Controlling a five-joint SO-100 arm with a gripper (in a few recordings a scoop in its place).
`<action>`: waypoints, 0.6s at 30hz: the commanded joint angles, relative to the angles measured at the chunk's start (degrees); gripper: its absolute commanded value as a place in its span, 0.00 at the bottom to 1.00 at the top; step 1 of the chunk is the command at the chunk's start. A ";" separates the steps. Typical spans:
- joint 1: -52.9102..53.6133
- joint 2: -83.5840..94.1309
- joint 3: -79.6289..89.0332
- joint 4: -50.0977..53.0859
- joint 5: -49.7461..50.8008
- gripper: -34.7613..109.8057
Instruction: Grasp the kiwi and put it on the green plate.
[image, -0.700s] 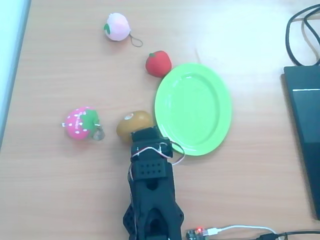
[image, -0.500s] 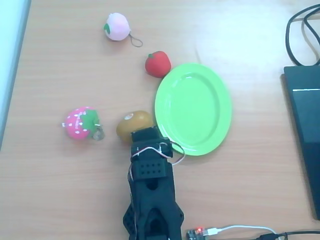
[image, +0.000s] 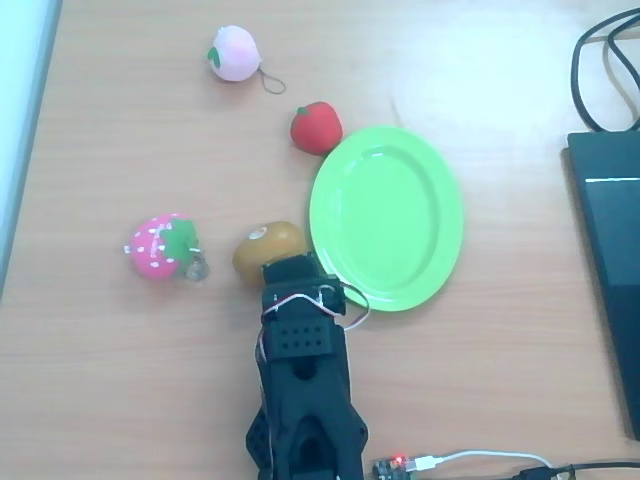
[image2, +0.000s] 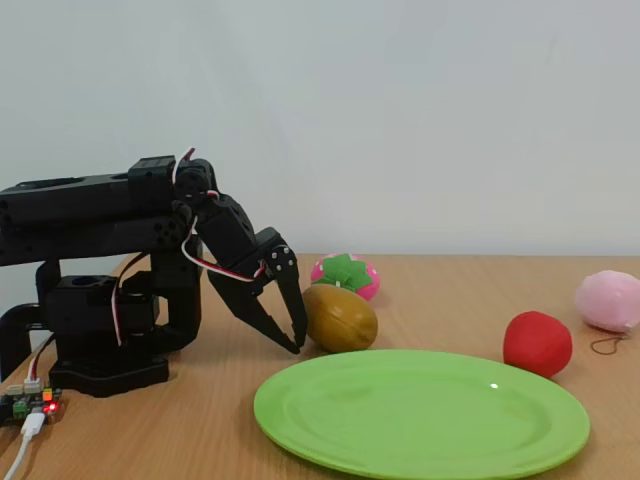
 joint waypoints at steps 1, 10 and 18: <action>-1.67 1.23 0.53 0.35 -1.76 0.22; -4.31 1.41 8.26 3.43 -57.92 0.22; -2.20 1.32 8.26 3.34 -57.04 0.22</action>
